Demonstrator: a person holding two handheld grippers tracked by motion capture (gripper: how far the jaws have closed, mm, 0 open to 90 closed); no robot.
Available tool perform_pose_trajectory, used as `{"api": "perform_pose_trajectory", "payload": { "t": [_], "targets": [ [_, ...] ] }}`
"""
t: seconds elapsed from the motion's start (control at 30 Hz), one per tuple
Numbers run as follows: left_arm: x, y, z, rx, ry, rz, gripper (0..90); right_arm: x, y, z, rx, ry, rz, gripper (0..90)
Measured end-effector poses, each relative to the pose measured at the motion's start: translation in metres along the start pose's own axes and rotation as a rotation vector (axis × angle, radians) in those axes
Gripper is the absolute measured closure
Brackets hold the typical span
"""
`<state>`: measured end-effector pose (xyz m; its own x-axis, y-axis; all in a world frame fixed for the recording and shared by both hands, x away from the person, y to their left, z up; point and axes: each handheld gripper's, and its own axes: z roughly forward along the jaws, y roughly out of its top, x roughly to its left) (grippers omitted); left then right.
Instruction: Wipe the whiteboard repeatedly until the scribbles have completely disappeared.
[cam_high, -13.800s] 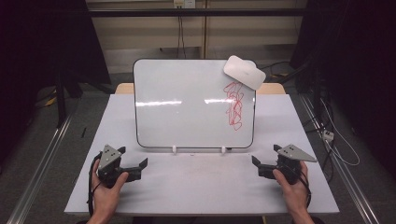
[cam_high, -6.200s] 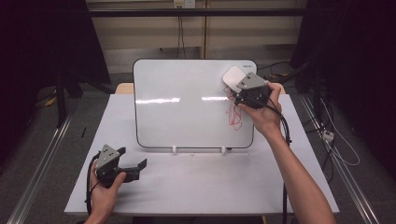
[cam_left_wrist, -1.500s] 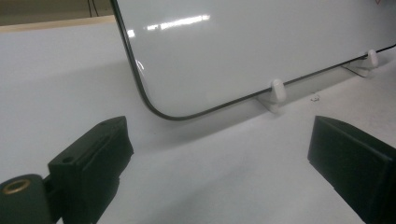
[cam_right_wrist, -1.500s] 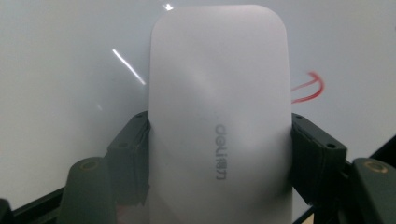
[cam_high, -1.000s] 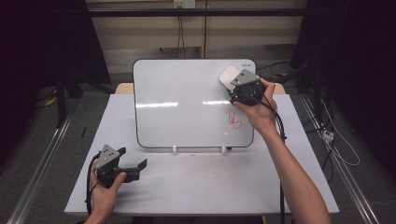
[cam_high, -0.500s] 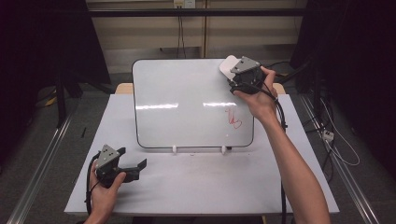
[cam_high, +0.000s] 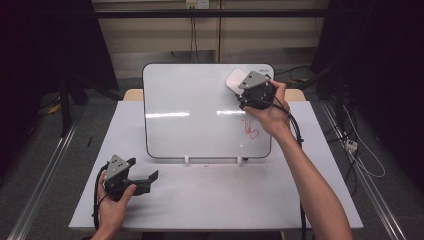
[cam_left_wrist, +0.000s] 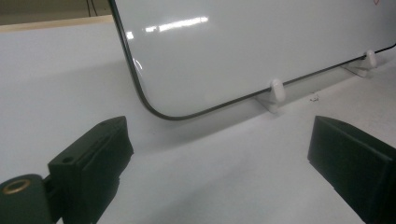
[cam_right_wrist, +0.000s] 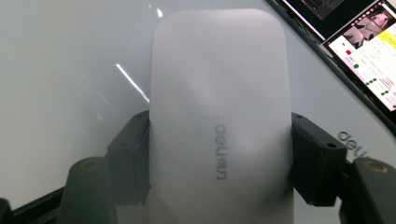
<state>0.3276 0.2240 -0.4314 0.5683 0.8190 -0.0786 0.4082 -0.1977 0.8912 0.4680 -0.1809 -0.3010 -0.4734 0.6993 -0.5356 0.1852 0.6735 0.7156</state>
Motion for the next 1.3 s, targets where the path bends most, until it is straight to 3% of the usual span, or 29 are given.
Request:
{"api": "perform_pose_trajectory", "payload": {
  "t": [0.1,0.33,0.47,0.53,0.6,0.67,0.9,1.03,1.13,1.3],
  "targets": [
    [0.000,0.000,0.000,0.001,-0.002,0.002,5.8,0.013,0.001,0.001,-0.001,0.020,-0.031,31.4],
    [-0.001,0.000,0.001,0.002,0.000,0.003,5.8,0.045,0.002,0.005,-0.023,0.061,-0.054,31.4],
    [-0.001,0.000,0.001,0.000,-0.001,0.004,5.8,0.054,0.002,0.005,-0.023,0.056,-0.073,31.4],
    [-0.001,0.000,0.001,0.001,-0.002,0.003,5.7,0.052,0.002,0.004,-0.024,0.070,-0.072,31.4],
    [-0.001,0.000,0.000,0.001,-0.003,0.003,5.8,0.050,0.002,0.004,-0.020,0.051,-0.082,31.4],
    [0.000,0.000,0.000,-0.001,0.000,0.002,5.8,0.044,0.002,0.003,-0.026,0.042,-0.061,31.4],
    [0.002,0.000,-0.002,-0.007,0.004,-0.005,5.8,0.005,0.003,0.000,-0.015,-0.014,0.001,31.4],
    [0.002,0.000,-0.003,-0.004,0.002,0.002,5.8,-0.010,0.004,-0.001,-0.012,-0.031,0.037,31.4],
    [0.002,0.000,-0.003,-0.006,0.003,-0.004,5.8,-0.007,0.003,-0.002,-0.012,-0.045,0.019,31.4],
    [0.001,0.000,-0.003,-0.005,0.002,0.004,5.8,0.003,-0.003,-0.003,0.011,-0.022,0.005,31.4]
  ]
}}
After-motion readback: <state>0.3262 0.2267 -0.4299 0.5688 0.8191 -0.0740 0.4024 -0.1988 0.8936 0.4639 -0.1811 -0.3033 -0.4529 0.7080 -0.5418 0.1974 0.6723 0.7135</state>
